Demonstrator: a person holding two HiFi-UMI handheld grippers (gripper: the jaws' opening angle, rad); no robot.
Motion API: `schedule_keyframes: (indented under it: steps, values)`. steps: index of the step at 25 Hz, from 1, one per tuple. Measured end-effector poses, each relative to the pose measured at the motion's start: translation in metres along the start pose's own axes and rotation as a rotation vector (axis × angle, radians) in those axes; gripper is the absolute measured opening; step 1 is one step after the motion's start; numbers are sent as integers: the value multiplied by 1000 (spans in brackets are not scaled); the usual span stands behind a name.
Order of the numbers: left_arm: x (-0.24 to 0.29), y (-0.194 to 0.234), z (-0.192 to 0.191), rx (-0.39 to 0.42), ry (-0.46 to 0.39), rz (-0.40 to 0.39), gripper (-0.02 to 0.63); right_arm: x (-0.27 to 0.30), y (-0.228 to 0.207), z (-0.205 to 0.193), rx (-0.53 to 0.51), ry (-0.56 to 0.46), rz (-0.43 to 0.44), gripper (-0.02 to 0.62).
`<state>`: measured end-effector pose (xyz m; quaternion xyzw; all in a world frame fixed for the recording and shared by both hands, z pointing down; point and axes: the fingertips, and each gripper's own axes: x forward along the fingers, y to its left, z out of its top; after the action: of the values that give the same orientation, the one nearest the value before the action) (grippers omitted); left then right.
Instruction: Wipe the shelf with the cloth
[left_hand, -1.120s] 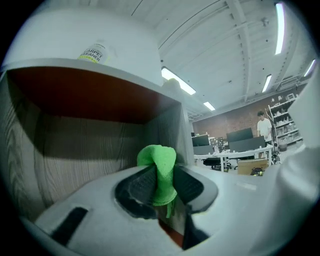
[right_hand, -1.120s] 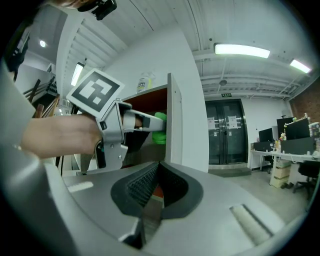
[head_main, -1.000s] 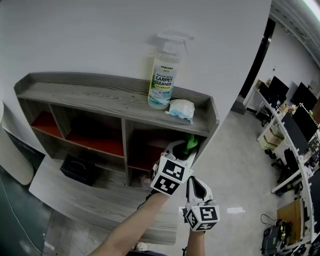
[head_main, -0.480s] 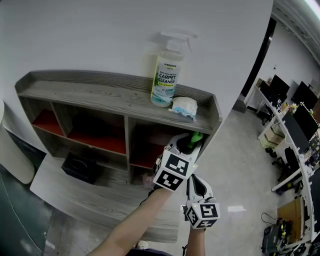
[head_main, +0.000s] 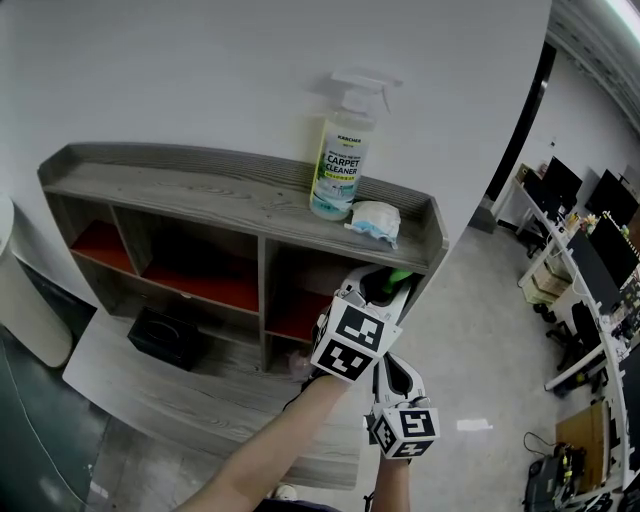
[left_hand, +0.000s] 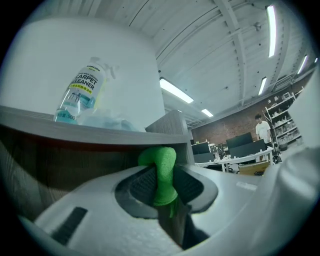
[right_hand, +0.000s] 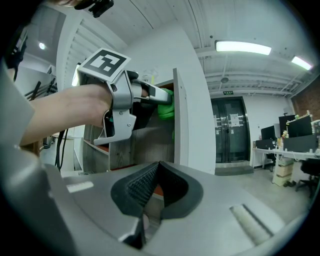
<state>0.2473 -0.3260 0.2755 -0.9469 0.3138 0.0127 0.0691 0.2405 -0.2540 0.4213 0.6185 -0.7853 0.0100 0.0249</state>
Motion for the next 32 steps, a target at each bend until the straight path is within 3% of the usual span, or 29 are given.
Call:
schedule_keyframes:
  steps: [12,26,32]
  values:
    - [-19,25,1,-24,-25,74,86,3,8,-4,12,9,19,9]
    - [-78,111,-5,-87,-52,308,86,19,36,-6,32,2,94,9]
    - [-91,125,-5,-81,-50,345,86,28,47,-7,38,6,127,9]
